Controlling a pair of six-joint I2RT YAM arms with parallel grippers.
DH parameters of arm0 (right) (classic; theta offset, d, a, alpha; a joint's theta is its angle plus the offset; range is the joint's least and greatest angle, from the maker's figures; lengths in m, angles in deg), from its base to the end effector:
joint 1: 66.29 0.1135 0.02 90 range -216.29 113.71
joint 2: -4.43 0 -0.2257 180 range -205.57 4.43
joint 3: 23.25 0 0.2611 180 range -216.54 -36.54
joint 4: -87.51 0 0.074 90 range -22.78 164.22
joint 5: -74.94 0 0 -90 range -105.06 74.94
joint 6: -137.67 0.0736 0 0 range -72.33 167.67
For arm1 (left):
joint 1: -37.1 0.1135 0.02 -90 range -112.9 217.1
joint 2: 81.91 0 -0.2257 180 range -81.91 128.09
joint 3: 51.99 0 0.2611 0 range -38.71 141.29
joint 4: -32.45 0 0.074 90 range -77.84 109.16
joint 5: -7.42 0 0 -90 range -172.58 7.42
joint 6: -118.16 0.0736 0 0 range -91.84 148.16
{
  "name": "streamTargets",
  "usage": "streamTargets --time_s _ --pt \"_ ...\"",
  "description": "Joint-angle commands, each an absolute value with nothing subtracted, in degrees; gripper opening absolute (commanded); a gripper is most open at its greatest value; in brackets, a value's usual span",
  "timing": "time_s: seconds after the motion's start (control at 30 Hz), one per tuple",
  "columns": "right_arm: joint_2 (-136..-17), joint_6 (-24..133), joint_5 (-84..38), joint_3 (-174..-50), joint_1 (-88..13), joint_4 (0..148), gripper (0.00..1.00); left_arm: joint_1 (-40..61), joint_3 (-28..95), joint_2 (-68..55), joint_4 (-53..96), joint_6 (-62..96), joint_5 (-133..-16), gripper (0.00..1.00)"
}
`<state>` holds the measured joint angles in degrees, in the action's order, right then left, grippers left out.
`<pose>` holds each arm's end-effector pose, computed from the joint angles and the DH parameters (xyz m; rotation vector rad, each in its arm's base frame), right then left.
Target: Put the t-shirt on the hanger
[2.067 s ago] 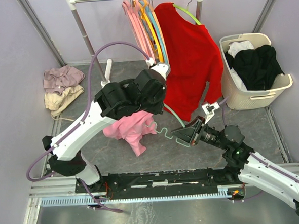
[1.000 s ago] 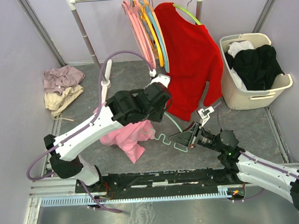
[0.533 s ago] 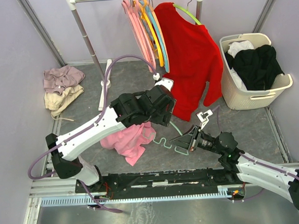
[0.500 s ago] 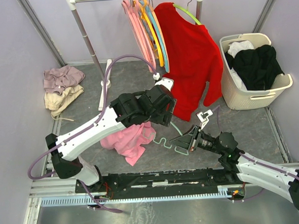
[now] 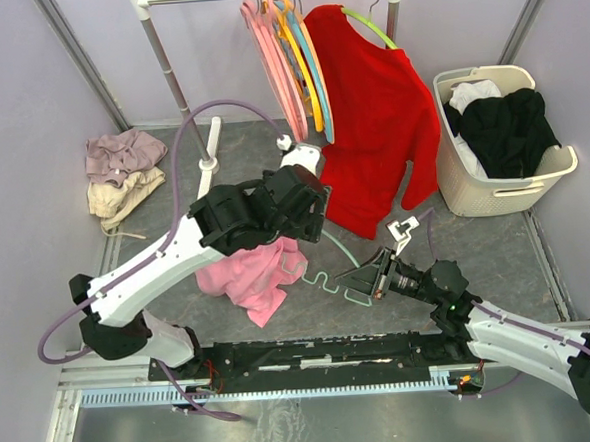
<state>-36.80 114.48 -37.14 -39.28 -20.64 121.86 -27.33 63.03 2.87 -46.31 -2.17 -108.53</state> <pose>0.1388 0.1816 0.1737 -0.0698 1.7214 1.8210 0.1663 -0.2729 0.3647 0.4863 2.2756 -0.2843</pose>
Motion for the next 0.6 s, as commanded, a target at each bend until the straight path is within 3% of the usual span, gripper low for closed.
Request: streamTargets --time_s 0.0,0.43,0.57 --pt "-36.6 114.4 -37.9 -39.8 -20.5 130.6 0.02 -26.6 65.0 -0.2 -54.0 -7.9 -121.7 0.79" --pt "-36.5 114.4 -38.9 -40.5 -20.5 130.5 0.02 -17.4 54.9 -8.4 -60.5 -13.2 -126.8 0.76" --pt "-36.4 114.4 -38.7 -40.5 -20.4 130.5 0.02 -16.9 53.6 -8.9 -60.6 -13.2 -125.5 0.68"
